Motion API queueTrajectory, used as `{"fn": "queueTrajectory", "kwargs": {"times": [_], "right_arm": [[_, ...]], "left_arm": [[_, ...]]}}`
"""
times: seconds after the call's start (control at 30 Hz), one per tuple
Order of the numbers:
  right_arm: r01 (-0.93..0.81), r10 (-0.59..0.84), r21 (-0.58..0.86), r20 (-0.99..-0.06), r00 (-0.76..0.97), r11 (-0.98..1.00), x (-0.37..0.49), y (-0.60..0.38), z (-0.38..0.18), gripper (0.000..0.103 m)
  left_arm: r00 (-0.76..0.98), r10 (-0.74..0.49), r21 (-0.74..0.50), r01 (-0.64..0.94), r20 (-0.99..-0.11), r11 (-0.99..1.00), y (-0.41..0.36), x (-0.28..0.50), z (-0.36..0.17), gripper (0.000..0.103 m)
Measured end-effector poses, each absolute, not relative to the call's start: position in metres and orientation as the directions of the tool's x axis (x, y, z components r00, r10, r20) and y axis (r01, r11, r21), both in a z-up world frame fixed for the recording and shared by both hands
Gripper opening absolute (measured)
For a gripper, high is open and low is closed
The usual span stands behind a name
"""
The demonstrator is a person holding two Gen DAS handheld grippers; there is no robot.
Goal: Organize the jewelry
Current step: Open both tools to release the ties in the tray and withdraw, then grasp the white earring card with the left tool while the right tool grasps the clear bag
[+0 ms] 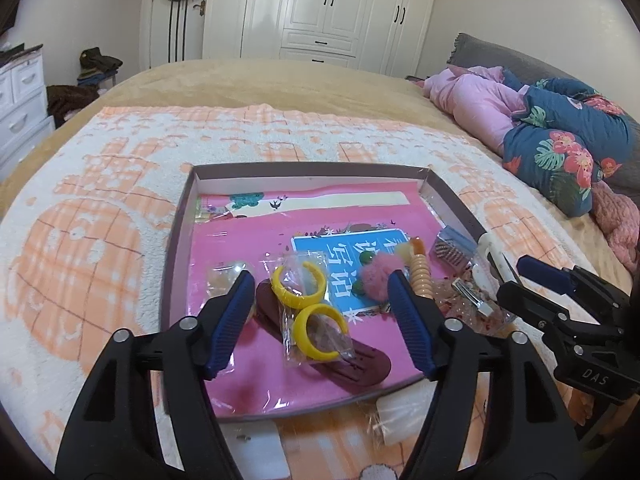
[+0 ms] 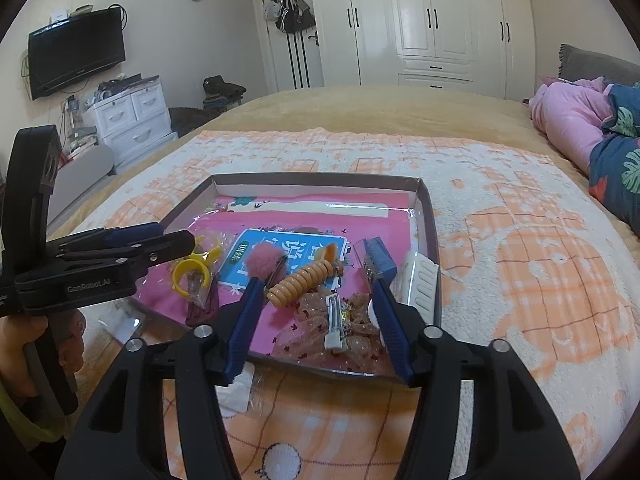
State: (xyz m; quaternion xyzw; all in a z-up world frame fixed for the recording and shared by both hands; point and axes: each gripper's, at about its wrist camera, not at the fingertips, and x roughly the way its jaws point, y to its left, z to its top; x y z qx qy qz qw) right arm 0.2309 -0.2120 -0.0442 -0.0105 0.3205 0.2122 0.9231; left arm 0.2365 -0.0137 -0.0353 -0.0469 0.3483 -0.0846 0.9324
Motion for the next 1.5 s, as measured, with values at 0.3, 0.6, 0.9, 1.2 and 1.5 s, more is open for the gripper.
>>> {"fn": "queueTrajectory", "kwargs": {"times": [0.3, 0.6, 0.9, 1.2, 1.5], "right_arm": [[-0.402, 0.398, 0.129, -0.577, 0.713, 0.906, 0.209, -0.218, -0.039, 0.074], [-0.429, 0.409, 0.104, -0.562, 0.719, 0.897, 0.184, -0.214, -0.036, 0.082], [-0.454, 0.423, 0.092, -0.56, 0.712, 0.886, 0.168, -0.21, -0.038, 0.084], [-0.497, 0.443, 0.072, -0.573, 0.689, 0.865, 0.155, -0.195, -0.044, 0.087], [-0.521, 0.441, 0.046, -0.599, 0.669, 0.853, 0.15, -0.179, -0.054, 0.091]], "left_arm": [[0.761, -0.177, -0.137, 0.116, -0.625, 0.984, -0.01, 0.211, -0.026, 0.078], [0.772, -0.163, -0.134, 0.101, -0.615, 0.986, -0.003, 0.185, -0.025, 0.087], [0.775, -0.13, -0.123, 0.068, -0.618, 0.99, 0.01, 0.166, -0.027, 0.091], [0.779, -0.1, -0.119, 0.032, -0.619, 0.992, 0.028, 0.149, -0.029, 0.091], [0.771, -0.077, -0.119, 0.002, -0.633, 0.993, 0.043, 0.143, -0.036, 0.091]]}}
